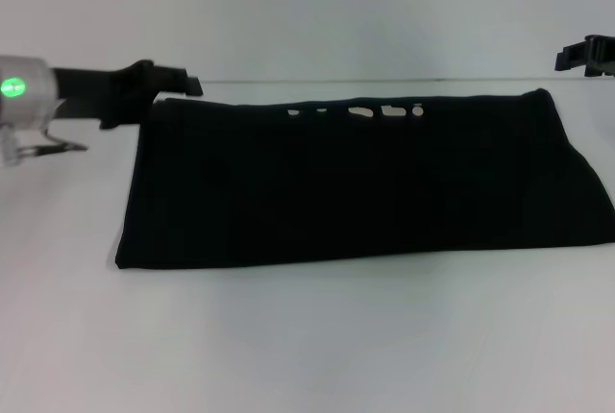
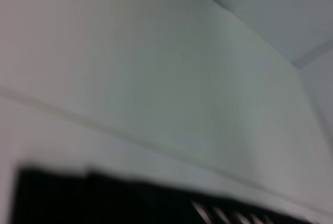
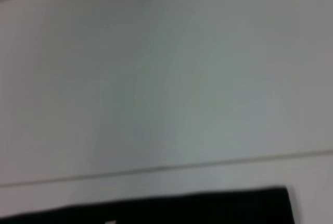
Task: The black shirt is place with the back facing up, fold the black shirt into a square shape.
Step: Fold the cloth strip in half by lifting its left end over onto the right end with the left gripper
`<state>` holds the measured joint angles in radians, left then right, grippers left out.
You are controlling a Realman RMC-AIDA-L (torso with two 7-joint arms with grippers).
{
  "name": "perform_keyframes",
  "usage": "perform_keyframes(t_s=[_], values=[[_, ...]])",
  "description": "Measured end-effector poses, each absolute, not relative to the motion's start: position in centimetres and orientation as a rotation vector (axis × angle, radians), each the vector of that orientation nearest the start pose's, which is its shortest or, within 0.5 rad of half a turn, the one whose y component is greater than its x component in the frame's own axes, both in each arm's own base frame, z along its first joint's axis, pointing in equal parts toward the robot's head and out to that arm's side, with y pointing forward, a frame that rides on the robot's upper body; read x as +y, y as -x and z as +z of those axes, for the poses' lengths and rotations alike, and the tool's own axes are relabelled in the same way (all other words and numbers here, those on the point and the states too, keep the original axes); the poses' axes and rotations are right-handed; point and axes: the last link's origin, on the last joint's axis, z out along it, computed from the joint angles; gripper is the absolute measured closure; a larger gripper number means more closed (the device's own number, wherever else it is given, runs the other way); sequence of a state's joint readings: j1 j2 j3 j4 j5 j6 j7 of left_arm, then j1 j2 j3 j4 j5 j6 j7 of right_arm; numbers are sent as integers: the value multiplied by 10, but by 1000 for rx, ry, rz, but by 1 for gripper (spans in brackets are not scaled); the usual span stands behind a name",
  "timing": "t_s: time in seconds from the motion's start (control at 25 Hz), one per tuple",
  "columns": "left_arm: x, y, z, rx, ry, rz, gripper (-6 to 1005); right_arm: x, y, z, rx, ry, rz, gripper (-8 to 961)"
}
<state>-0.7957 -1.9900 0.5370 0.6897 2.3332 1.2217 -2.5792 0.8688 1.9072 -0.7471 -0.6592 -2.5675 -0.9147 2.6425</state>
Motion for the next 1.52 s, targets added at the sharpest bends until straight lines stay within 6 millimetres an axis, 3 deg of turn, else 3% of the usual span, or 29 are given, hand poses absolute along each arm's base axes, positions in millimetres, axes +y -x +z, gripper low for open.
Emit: perform_keyframes(t_s=[0.2,0.44,0.6,1.08,1.52], values=[[377,277,73,-2034,2028,-677,445,469,-255,107,1524,1893,185,485],[323,325,82,-2230,1775,-900,444,463,-260,111,1555,1901,162,485],[303,342,76,-2320,1647,-937,445,462,-262,111,1556,1902,157,485],[300,356,30,-2430,1476,-897,445,462,-262,109,1550,1903,152,485],[312,358,19,-2413,1431,-867,444,462,-265,109,1545,1888,157,486]])
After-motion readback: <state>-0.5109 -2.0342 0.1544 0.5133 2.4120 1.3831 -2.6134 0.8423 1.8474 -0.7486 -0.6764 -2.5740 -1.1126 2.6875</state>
